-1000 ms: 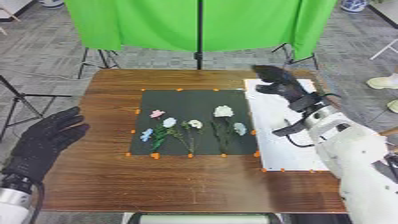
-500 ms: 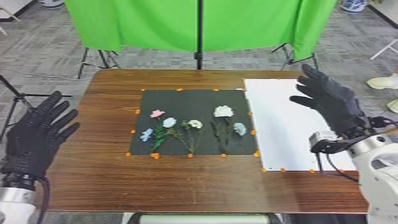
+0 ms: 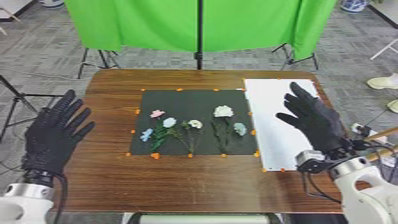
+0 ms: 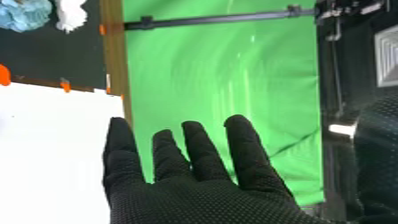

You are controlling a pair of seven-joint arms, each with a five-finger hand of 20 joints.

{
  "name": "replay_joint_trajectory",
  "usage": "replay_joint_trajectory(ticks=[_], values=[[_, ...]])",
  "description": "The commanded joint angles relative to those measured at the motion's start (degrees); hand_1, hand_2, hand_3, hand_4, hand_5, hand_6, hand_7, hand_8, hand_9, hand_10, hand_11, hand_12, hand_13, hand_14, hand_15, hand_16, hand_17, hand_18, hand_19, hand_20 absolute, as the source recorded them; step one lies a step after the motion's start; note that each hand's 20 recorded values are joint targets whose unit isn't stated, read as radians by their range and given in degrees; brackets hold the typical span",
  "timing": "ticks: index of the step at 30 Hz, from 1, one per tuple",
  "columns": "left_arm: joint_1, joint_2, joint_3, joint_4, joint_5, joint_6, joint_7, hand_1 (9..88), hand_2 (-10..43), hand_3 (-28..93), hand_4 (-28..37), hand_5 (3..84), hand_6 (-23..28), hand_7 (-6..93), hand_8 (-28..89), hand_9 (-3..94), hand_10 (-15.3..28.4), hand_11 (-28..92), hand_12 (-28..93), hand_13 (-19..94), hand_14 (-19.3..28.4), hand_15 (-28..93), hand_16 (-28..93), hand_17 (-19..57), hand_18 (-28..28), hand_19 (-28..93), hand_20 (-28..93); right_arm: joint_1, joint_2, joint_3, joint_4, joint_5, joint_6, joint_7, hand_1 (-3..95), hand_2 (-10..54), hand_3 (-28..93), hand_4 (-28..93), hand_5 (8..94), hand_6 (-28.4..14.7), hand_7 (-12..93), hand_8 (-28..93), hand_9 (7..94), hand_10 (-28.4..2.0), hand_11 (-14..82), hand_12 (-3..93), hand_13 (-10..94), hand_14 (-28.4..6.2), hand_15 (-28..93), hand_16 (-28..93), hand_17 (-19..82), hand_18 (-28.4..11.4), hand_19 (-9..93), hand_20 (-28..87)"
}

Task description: Arrange flowers

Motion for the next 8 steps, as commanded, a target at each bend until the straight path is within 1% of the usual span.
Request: replay_joint_trajectory(ticks=[1,2,3,4,5,6,7,8], values=[[1.07,-0.72,1.86,0.54,-4.50,-0.94,-0.85,20.1,-5.3,67,-28.3,23.3,0.9,13.7,-8,16.9,7.0,9,21,11,10.8,13,7,-16.0,24.2,40,2,-3.86,-2.18,-1.67,-1.51,-0.37,3.15,-0.76,6.9,-1.1,78,-28,20.6,-5.0,3,-7,19.4,-10.6,-4.3,24.3,14,-9.4,-15,47,-10,-19.5,35,14],[0.70,-0.66,1.87,0.67,-2.87,-0.55,-1.92,20.3,-5.2,67,-28.3,23.4,1.0,13.7,-8,16.9,7.0,9,21,11,10.8,13,7,-16.1,23.9,40,2,-4.80,-1.89,-1.60,-2.01,-0.72,3.80,-0.86,7.1,-1.2,78,-28,20.6,-5.1,3,-7,19.5,-10.7,-4.2,24.3,14,-9.5,-15,47,-10,-19.6,35,14],[0.15,-0.65,2.21,0.87,-1.77,-0.20,-1.94,20.4,-5.2,67,-28.3,23.5,1.0,13.7,-8,17.0,7.1,9,22,11,10.8,13,7,-16.1,23.8,40,2,-4.71,-1.65,-1.35,-2.08,-1.12,3.90,-1.13,7.2,-1.2,78,-28,20.6,-5.1,3,-7,19.7,-10.7,-4.2,24.3,14,-9.5,-15,47,-10,-19.6,35,14],[-1.11,-0.09,3.41,1.28,-0.67,1.02,-0.94,20.5,-5.2,67,-28.3,23.5,1.0,13.7,-8,17.0,7.0,9,22,11,10.8,13,7,-16.1,23.8,39,2,-4.21,-0.84,-1.50,-1.90,-1.03,4.60,-1.69,7.3,-1.3,78,-28,20.7,-5.0,4,-7,19.8,-10.7,-4.2,24.3,14,-9.5,-15,46,-10,-19.6,35,14],[-1.77,-0.35,3.35,1.41,-0.14,0.58,-1.89,20.8,-5.2,67,-28.3,23.6,1.1,13.7,-8,17.0,7.0,9,22,11,10.7,13,7,-16.1,23.8,39,2,-3.75,-0.60,-1.59,-1.53,-0.44,4.50,-1.43,7.4,-1.4,78,-28,20.9,-4.9,4,-7,20.2,-10.6,-4.0,24.4,14,-9.7,-14,46,-10,-19.7,35,14],[-1.90,0.01,3.16,1.45,-0.52,-0.03,-2.30,21.0,-5.1,67,-28.2,23.6,1.1,13.7,-8,17.0,7.0,9,22,11,10.6,13,7,-16.1,23.5,39,2,-3.57,-1.01,-1.88,-1.32,-0.10,4.70,-1.70,7.4,-1.6,78,-28,21.0,-4.9,4,-7,20.4,-10.6,-3.9,24.3,14,-9.8,-14,46,-9,-19.7,36,14],[-1.25,-0.08,2.61,1.20,-1.07,-0.63,-2.57,21.2,-5.0,67,-28.3,23.6,1.1,13.8,-8,17.0,7.0,9,21,11,10.5,13,7,-16.0,23.3,39,2,-3.41,-1.65,-2.50,-1.08,0.09,5.27,-2.03,7.4,-1.6,78,-28,21.2,-4.9,4,-7,20.5,-10.6,-3.8,24.3,14,-9.8,-14,46,-9,-19.8,36,14],[-0.66,-0.59,2.37,0.97,-1.02,-0.37,-2.77,21.2,-4.9,67,-28.3,23.6,1.1,13.9,-8,17.0,7.0,9,21,11,10.4,13,7,-16.0,23.2,39,2,-3.21,-1.97,-2.98,-0.82,0.24,5.65,-1.90,7.5,-1.7,78,-28,21.2,-4.9,4,-7,20.5,-10.7,-3.7,24.4,14,-9.9,-14,46,-9,-19.9,36,14]])
